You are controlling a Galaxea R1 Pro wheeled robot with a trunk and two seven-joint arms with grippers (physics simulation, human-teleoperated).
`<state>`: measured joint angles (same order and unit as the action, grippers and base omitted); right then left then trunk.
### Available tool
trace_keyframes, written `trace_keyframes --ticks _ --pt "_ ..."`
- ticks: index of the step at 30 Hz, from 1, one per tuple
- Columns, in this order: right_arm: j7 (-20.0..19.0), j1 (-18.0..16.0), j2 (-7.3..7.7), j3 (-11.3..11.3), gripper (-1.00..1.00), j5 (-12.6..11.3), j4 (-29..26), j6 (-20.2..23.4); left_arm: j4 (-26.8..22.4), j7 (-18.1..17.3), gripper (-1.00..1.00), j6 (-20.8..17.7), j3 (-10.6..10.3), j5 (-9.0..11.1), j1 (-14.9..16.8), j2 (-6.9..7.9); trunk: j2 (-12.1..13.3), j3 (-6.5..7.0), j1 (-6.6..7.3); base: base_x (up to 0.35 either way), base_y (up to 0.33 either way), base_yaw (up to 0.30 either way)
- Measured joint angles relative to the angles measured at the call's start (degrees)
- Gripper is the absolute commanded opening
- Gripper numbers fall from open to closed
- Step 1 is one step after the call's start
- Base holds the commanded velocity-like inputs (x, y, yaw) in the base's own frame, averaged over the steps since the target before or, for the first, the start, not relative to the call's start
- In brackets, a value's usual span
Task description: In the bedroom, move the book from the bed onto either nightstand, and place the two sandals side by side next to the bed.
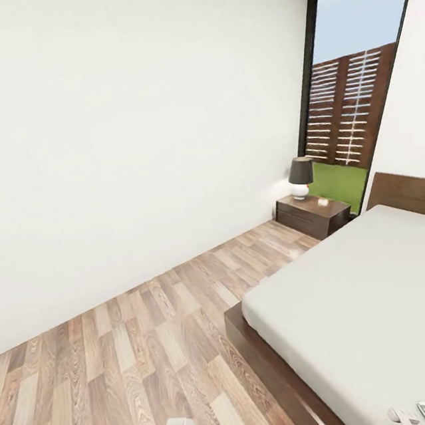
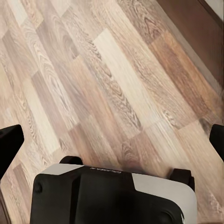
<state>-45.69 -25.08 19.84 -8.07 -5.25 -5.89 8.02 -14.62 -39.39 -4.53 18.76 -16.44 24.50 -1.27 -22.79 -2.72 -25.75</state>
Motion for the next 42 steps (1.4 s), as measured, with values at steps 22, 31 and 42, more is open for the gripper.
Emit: trace_keyframes --ticks 22,31,42 --pt "0.0 0.0 0.02 0.0 1.0 -0.1 0.0 0.0 0.0 0.0 1.0 0.0 0.0 0.0 0.0 0.0 0.0 0.0 0.0 0.0 0.0 -0.282" --pt "-0.1 0.0 0.02 0.0 1.0 0.0 0.0 0.0 0.0 0.0 1.0 0.0 0.0 0.0 0.0 0.0 0.0 0.0 0.0 0.0 0.0 -0.282" --pt "0.0 0.0 0.02 0.0 1.0 0.0 0.0 0.0 0.0 0.0 1.0 0.0 0.0 0.0 0.0 0.0 0.0 0.0 0.0 0.0 0.0 -0.282"
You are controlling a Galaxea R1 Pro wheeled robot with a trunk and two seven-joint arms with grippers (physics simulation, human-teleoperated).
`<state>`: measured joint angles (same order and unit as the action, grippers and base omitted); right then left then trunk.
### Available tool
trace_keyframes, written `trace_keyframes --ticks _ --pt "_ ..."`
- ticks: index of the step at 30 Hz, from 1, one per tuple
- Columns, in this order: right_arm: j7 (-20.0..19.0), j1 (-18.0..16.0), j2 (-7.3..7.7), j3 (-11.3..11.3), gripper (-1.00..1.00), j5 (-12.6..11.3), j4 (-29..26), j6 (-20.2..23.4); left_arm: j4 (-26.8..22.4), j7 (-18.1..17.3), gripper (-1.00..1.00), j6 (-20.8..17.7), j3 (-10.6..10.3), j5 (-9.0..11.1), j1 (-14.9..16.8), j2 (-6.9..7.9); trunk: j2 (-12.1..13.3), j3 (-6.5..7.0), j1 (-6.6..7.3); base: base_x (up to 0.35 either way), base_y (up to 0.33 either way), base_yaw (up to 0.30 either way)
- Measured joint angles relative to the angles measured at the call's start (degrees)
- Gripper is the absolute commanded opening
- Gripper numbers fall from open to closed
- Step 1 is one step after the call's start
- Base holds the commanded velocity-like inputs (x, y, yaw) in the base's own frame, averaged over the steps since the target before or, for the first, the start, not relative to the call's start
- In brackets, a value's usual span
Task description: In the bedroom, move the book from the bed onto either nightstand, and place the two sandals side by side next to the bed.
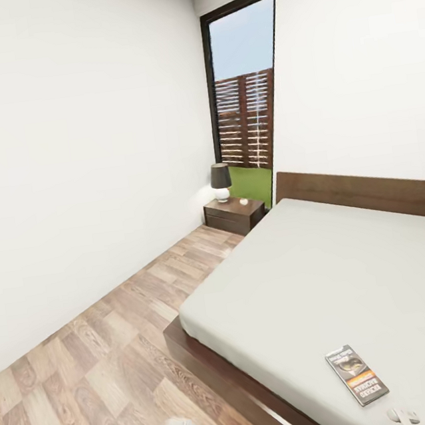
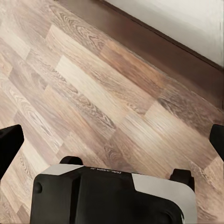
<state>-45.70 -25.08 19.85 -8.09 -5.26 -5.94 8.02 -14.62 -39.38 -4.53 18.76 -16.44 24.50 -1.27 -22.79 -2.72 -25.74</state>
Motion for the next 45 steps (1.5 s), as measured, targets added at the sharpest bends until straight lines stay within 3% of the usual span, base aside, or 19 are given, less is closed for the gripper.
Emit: trace_keyframes --ticks 45 --pt "0.0 0.0 0.0 0.0 1.0 0.0 0.0 0.0 0.0 0.0 1.0 0.0 0.0 0.0 0.0 0.0 0.0 0.0 0.0 0.0 0.0 -0.282"
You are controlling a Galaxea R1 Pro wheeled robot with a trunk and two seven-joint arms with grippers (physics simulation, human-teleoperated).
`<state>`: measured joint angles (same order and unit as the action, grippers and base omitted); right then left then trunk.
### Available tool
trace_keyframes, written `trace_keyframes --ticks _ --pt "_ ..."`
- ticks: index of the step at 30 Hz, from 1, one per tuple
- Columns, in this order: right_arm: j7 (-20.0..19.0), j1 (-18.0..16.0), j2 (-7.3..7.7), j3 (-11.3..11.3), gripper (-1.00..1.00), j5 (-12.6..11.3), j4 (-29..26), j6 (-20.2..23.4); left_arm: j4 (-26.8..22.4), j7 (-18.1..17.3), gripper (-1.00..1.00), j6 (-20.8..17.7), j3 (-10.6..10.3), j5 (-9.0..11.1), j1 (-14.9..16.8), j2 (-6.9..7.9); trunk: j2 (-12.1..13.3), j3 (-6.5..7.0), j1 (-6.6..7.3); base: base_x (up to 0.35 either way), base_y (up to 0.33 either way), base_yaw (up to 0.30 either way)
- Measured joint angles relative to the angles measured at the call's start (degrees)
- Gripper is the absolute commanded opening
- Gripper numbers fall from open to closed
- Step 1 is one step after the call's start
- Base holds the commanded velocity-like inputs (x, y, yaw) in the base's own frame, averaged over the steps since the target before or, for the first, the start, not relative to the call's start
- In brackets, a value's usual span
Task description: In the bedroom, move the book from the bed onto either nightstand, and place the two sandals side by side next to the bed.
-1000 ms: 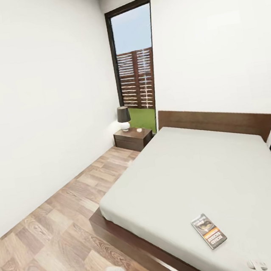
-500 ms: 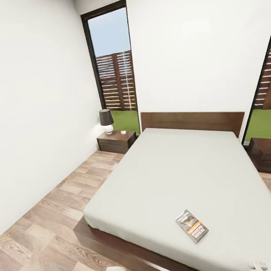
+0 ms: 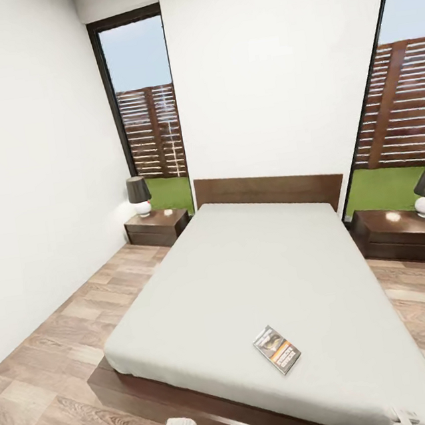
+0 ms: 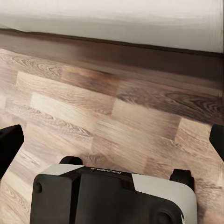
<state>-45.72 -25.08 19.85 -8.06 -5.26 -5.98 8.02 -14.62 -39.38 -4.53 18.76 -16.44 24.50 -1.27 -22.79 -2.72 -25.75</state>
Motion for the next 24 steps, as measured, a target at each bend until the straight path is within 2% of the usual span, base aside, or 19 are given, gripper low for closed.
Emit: trace_keyframes --ticks 24 --pt "0.0 0.0 0.0 0.0 1.0 0.0 0.0 0.0 0.1 0.0 1.0 0.0 0.0 0.0 0.0 0.0 0.0 0.0 0.0 0.0 0.0 -0.282"
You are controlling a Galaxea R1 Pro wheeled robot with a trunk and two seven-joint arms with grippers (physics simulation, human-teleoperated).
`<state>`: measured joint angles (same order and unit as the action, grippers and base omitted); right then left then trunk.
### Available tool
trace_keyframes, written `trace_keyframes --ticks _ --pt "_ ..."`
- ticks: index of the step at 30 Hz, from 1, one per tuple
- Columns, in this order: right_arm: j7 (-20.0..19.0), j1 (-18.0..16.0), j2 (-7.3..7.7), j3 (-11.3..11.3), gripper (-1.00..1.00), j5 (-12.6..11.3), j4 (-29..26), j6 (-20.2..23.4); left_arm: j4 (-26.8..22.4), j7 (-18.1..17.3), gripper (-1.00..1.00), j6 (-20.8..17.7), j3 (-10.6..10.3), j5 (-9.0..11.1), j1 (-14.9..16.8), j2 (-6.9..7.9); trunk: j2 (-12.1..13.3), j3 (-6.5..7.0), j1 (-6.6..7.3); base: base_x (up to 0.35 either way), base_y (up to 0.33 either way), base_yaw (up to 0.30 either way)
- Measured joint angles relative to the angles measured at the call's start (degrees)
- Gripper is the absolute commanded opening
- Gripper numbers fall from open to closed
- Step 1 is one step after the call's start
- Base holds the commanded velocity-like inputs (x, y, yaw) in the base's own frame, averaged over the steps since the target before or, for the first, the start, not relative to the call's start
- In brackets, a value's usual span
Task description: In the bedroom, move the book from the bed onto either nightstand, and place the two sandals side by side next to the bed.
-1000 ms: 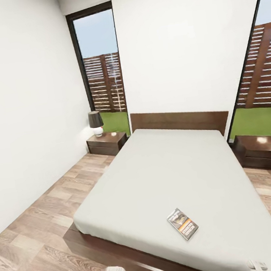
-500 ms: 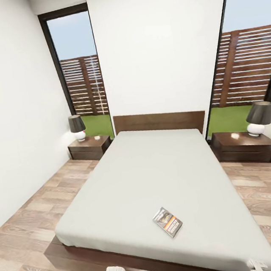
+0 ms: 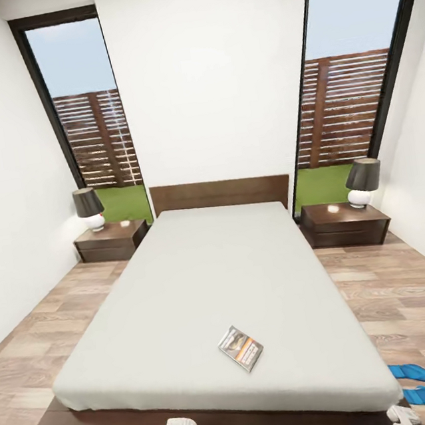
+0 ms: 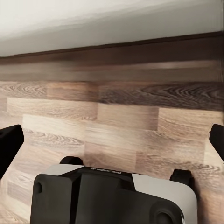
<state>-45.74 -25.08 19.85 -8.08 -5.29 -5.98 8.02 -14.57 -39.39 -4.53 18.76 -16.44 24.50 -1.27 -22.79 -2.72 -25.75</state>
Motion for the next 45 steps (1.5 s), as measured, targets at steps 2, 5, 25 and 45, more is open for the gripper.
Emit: trace_keyframes --ticks 2,5,25,45 --pt "0.0 0.0 0.0 0.0 1.0 0.0 0.0 0.0 0.0 0.0 1.0 0.0 0.0 0.0 0.0 0.0 0.0 0.0 0.0 0.0 0.0 -0.282" --pt "0.0 0.0 0.0 0.0 1.0 0.0 0.0 0.0 0.0 0.0 1.0 0.0 0.0 0.0 0.0 0.0 0.0 0.0 0.0 0.0 0.0 -0.282" --pt "0.1 0.0 -0.01 0.0 1.0 0.0 0.0 0.0 0.0 0.0 1.0 0.0 0.0 0.0 0.0 0.0 0.0 -0.06 0.0 0.0 0.0 -0.085" --pt "0.2 0.0 -0.01 0.0 1.0 0.1 0.1 -0.1 0.0 0.0 1.0 0.0 0.0 0.0 0.0 0.0 0.0 -0.06 0.0 0.0 0.0 0.0"
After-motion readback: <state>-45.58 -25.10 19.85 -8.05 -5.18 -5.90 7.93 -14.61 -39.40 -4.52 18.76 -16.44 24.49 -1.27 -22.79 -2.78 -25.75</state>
